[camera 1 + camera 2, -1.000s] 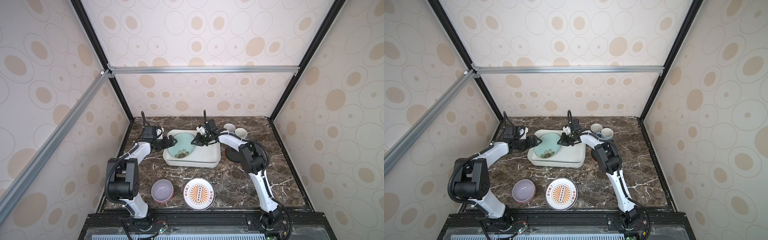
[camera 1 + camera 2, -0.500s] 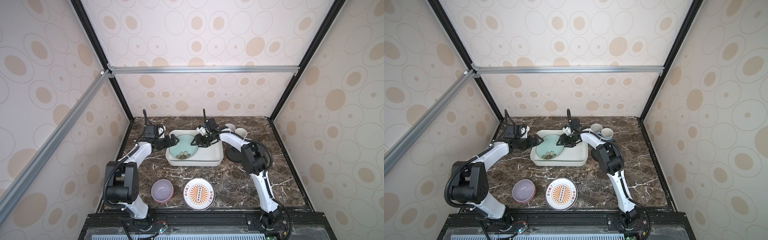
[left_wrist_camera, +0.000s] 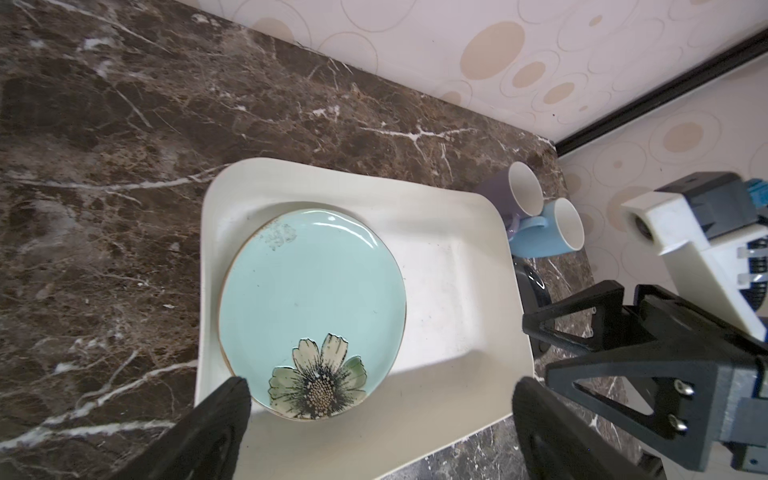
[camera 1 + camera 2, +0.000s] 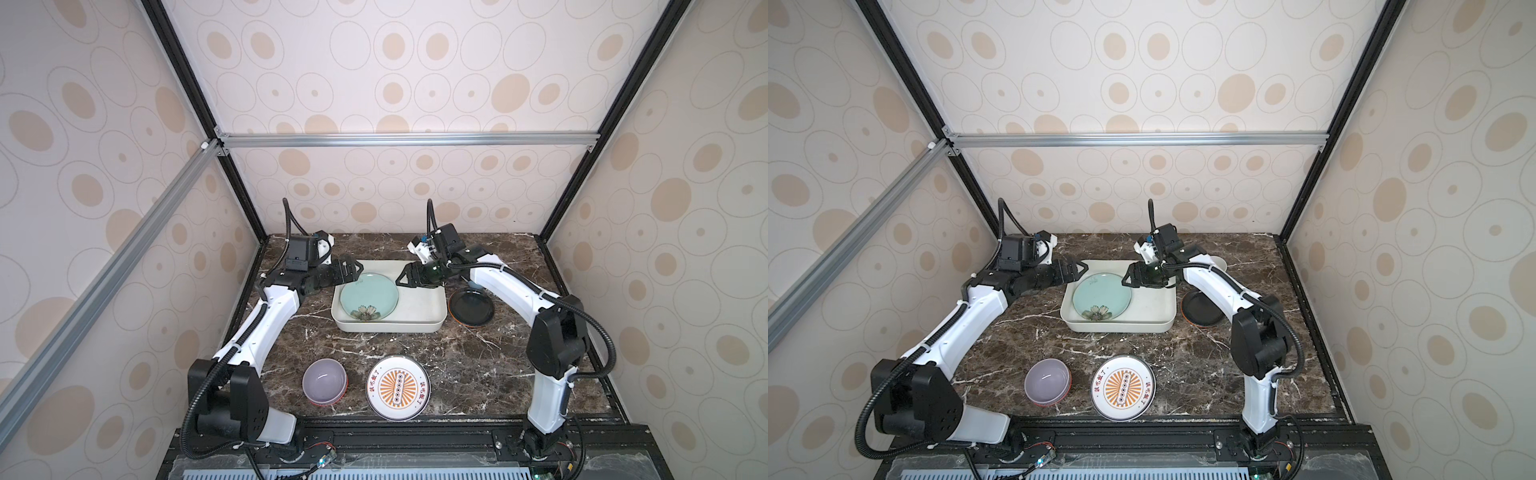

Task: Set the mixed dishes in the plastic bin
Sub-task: 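Open the right gripper to release the green plate in the bin and withdraw, then move both grippers down to the white sunburst plate's rim nearest the robot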

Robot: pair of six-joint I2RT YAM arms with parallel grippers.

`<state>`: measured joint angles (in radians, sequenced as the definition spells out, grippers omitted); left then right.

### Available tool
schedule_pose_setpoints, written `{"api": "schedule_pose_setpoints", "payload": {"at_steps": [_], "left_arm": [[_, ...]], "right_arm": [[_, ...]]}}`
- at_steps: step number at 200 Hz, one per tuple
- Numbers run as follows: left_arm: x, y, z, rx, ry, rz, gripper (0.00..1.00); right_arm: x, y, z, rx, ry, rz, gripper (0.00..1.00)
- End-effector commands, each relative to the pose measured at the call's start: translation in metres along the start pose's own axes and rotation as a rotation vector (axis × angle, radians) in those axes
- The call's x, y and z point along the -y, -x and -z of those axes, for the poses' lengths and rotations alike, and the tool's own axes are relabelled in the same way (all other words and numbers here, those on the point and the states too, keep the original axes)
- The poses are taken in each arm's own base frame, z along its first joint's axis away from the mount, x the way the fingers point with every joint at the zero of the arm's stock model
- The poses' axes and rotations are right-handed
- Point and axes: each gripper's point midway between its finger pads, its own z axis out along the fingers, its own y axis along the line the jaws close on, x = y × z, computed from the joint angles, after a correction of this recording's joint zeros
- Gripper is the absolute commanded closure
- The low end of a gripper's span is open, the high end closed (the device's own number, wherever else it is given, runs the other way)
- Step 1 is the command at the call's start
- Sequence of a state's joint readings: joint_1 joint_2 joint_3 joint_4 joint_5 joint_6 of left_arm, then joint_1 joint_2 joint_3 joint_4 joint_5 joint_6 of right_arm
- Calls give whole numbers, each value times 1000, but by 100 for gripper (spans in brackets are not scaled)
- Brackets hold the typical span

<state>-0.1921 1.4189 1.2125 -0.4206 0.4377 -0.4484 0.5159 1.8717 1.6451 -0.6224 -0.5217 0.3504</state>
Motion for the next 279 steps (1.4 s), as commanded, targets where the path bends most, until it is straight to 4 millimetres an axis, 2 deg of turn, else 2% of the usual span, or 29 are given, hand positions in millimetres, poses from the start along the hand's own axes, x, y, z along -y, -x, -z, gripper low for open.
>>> {"api": "schedule_pose_setpoints", "payload": {"at_steps": [1,39,71,93,111,132,145,184,250,279], "left_arm": [[18,-19,8,-39,3,-43,1],[51,-63,7,-135,-29,-114,2],[70,-114,8,-237,-62,-154,4],[73,-148,14,-304,-65,-151,13],[73,-177,22,-355,-58,-158,25],[63,-208,29,-421,-20,-159,29],[57,-219,33,-452,9,-163,30],[43,-236,34,-505,79,-147,33],[25,-259,19,-643,184,-158,34],[15,-263,17,-670,233,-173,35]], "right_arm": [[5,-21,20,-7,-55,-2,34],[16,-72,49,-16,-118,-48,35],[23,-124,60,-44,-140,-116,36],[28,-162,58,-92,-173,-139,37],[27,-187,51,-117,-176,-150,37],[28,-211,40,-145,-176,-169,38],[27,-220,34,-161,-181,-171,38],[22,-244,13,-255,-223,-139,38],[29,-249,1,-293,-272,-152,38],[29,-253,-6,-310,-250,-172,38]]}}
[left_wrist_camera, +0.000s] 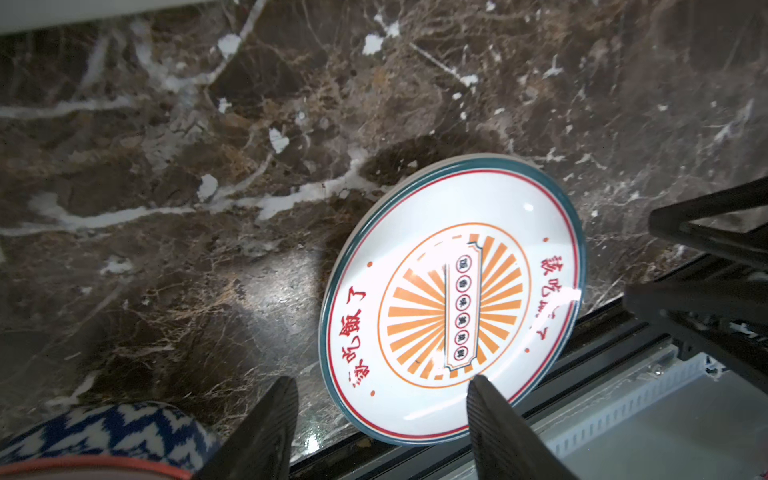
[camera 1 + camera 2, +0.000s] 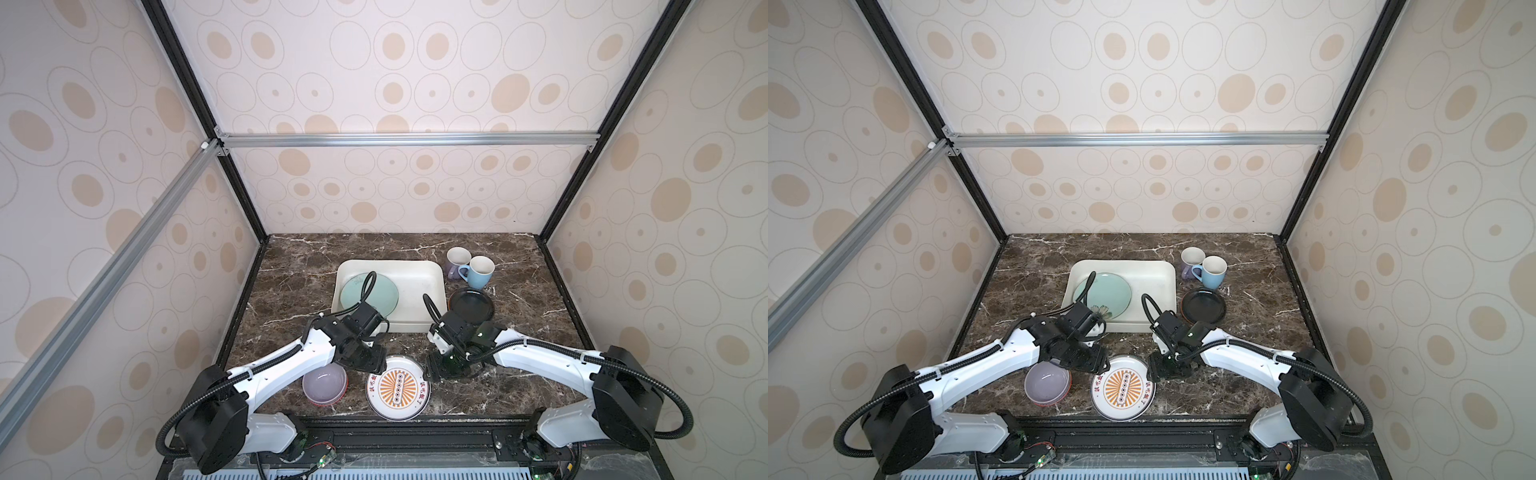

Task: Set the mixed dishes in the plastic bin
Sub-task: 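Move both grippers down to the white sunburst plate's rim nearest the robot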

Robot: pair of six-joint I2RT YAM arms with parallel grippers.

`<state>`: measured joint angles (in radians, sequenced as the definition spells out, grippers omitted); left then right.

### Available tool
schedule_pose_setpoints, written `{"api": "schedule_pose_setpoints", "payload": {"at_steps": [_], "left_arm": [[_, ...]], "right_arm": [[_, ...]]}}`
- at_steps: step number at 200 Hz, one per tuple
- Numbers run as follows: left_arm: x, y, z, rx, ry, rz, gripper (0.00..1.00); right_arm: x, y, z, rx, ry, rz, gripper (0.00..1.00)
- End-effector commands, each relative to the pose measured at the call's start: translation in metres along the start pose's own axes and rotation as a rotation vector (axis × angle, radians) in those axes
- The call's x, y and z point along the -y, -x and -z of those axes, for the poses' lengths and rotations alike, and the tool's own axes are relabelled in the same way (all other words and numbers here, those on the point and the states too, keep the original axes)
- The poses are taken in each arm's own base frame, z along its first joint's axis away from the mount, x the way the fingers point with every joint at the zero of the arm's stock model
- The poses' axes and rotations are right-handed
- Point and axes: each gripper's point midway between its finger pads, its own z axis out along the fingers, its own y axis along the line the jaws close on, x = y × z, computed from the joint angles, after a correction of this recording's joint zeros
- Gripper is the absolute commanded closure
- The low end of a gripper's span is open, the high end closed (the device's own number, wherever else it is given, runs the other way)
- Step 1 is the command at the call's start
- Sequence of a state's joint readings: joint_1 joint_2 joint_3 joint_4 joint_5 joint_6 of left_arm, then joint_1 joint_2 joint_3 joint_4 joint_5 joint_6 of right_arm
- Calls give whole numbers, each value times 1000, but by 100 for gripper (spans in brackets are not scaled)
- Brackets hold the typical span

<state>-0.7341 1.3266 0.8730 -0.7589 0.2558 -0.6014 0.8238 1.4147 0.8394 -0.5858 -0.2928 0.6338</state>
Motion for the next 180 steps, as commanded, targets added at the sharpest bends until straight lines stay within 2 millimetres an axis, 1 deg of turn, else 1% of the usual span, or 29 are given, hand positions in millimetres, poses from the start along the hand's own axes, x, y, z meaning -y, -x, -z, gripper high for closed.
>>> {"api": "schedule_pose_setpoints", "payload": {"at_steps": [1,24,55,109,172,180], "left_arm": [[-5,-2,4,-18,51,-10,35],[-6,-6,-4,-55,52,-9,36],[-5,-11,-12,-99,45,-20,44],[-7,-20,-23,-175,52,-34,47],[-10,-30,-34,-226,50,-39,47],[-10,-32,-36,-236,49,-38,49]], "right_arm": [[-5,2,-4,-8,15,-20,38],[-5,1,-12,-30,16,-30,39],[-3,0,-20,-50,19,-37,41],[-5,-1,-27,-72,26,-38,44],[-1,-5,-32,-85,21,-49,46],[0,-4,-32,-88,19,-50,46]]}}
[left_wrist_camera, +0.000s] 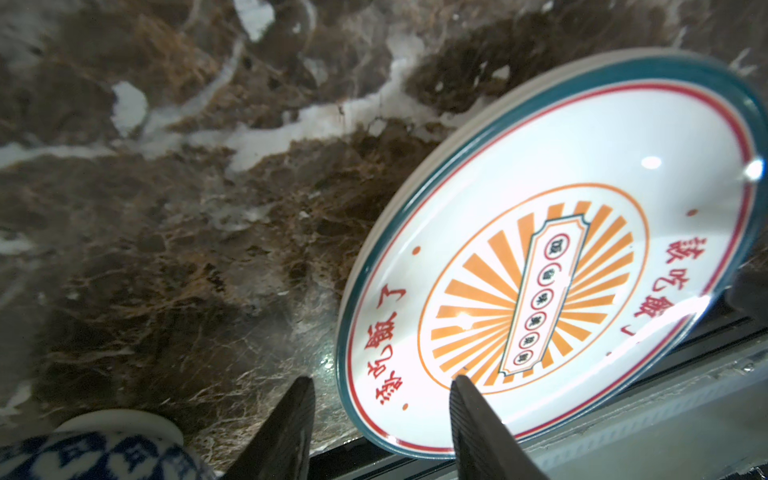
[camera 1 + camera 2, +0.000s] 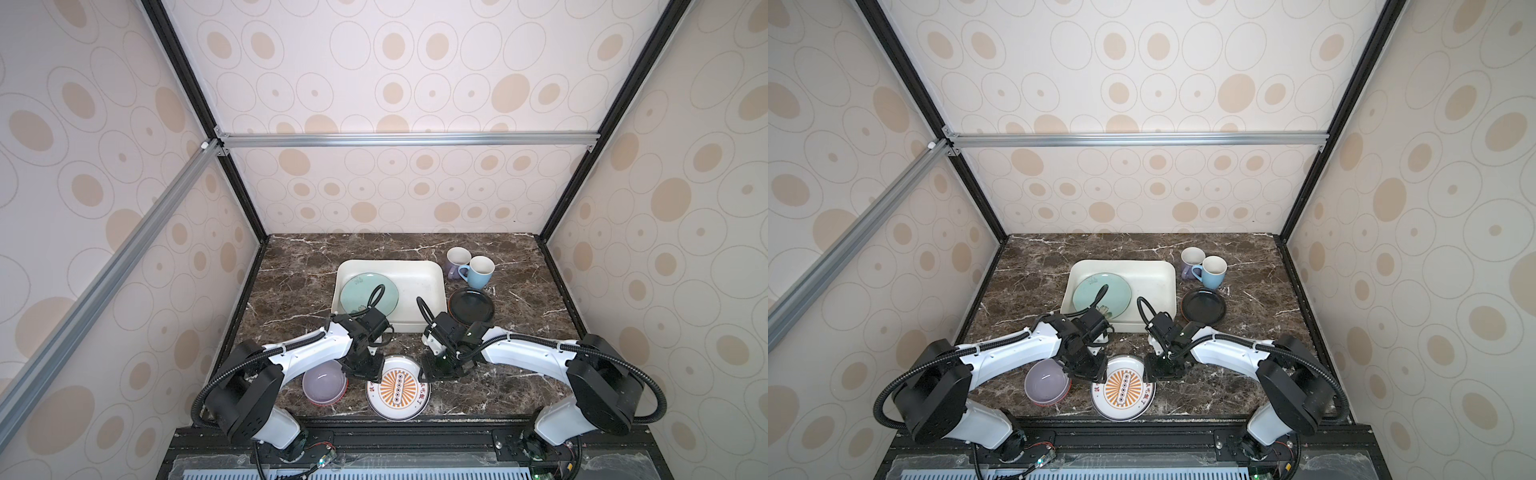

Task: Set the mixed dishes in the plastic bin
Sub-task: 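Move both grippers down to the white sunburst plate's rim nearest the robot, then pinch the sunburst plate rim with both grippers and tilt it up on edge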

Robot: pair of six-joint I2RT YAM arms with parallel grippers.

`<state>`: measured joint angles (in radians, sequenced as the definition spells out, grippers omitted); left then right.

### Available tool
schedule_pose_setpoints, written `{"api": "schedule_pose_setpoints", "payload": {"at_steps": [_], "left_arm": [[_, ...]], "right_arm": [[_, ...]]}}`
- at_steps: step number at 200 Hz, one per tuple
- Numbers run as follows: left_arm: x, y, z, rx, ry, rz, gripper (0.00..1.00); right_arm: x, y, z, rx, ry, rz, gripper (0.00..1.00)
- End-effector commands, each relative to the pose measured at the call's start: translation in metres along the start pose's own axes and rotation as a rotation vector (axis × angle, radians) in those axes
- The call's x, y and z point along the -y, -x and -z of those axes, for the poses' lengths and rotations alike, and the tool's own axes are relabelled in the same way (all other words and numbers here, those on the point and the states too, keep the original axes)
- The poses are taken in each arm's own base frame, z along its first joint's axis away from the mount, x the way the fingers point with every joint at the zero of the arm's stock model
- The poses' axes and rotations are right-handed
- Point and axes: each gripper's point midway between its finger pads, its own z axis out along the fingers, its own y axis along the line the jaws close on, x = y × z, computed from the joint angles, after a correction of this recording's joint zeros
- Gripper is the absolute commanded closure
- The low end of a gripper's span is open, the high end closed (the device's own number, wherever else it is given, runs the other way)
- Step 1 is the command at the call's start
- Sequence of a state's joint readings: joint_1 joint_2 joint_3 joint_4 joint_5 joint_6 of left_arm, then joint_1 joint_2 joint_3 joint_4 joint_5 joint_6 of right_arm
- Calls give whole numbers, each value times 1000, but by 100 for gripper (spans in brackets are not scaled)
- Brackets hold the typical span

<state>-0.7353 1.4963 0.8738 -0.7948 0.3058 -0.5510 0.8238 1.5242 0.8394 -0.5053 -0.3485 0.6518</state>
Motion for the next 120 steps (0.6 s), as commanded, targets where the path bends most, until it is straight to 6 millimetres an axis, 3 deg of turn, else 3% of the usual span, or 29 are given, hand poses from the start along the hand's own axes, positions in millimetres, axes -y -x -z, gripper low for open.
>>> {"api": "schedule_pose_setpoints", "payload": {"at_steps": [1,43,79,120], "left_arm": [[2,-6,-3,-36,-4,-29,49],[3,-9,-11,-63,-15,-33,59],[7,-3,-17,-64,-29,-32,76],[18,22,-19,-45,-28,-51,94]], "right_arm": [[3,-6,-7,-32,-10,-23,46],[7,-9,-13,-58,-18,-38,50],[11,-9,-17,-73,-17,-54,51],[23,-2,-6,-45,-41,-67,53]]}}
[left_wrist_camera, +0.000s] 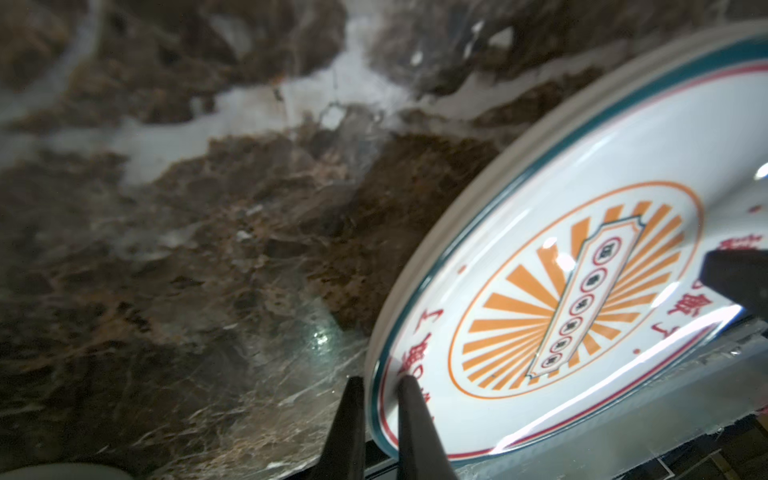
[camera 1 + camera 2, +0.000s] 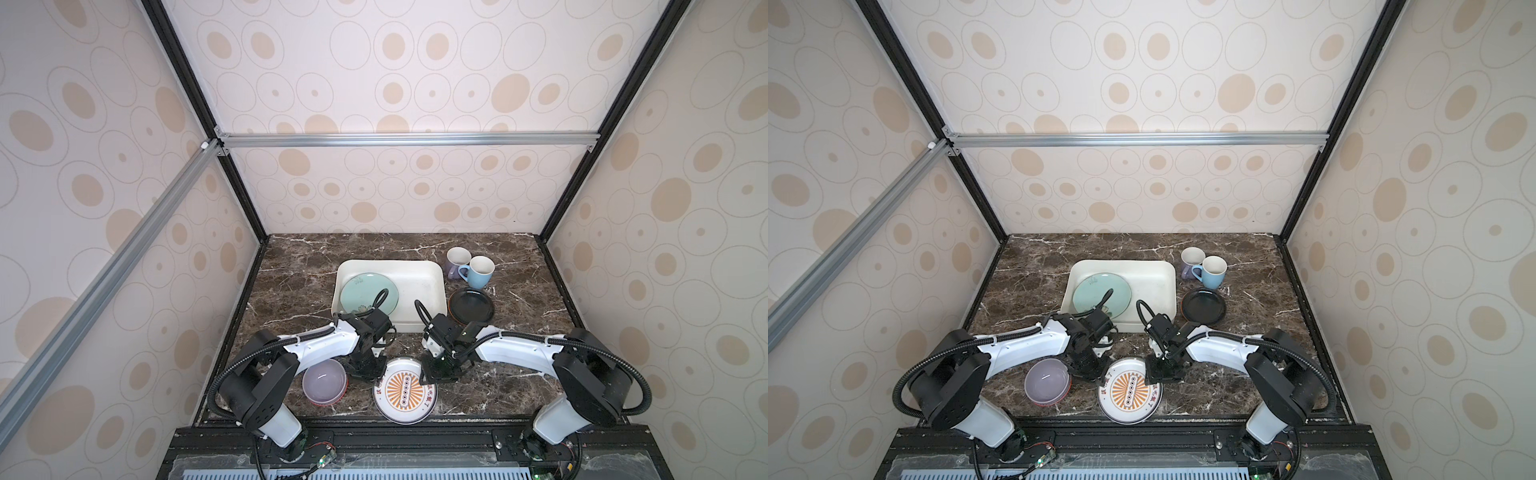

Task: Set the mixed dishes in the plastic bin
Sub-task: 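Pinch the sunburst plate rim with both grippers and tilt it up on edge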

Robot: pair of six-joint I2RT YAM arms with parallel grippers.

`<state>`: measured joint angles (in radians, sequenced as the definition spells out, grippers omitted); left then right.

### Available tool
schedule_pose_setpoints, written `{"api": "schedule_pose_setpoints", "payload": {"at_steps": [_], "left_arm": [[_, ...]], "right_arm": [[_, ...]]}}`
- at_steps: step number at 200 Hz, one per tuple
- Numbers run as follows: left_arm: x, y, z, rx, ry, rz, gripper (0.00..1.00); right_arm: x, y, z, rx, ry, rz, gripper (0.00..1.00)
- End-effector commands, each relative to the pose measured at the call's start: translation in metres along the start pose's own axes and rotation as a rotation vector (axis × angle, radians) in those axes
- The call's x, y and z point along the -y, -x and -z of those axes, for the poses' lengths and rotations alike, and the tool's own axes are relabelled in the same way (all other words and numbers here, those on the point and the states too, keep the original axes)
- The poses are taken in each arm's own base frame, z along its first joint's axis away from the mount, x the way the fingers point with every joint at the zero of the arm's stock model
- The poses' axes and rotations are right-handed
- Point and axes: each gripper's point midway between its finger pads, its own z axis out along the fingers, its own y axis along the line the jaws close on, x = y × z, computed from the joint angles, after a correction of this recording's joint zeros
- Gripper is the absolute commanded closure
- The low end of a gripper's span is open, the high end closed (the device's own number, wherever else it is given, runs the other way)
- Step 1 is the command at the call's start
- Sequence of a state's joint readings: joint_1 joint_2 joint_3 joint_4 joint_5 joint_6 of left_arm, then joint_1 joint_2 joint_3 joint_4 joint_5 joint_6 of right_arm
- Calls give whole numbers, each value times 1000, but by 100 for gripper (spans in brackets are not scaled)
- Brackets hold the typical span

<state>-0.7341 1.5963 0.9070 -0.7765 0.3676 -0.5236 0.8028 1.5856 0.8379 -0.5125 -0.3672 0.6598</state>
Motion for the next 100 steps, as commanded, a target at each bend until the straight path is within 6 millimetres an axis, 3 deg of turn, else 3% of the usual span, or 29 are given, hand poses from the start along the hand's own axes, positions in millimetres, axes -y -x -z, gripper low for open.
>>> {"api": "schedule_pose_setpoints", "payload": {"at_steps": [1,19,63,100], "left_arm": [[9,21,-3,25,8,-38,94],[15,38,-4,42,7,-43,100],[29,77,-6,75,13,-55,100],[29,96,6,108,35,-59,99]], "right_arm": [[11,3,7,11,-16,-17,53],[18,10,16,30,-15,-33,53],[32,27,43,72,-12,-58,53],[42,29,52,72,-32,-60,49]]}}
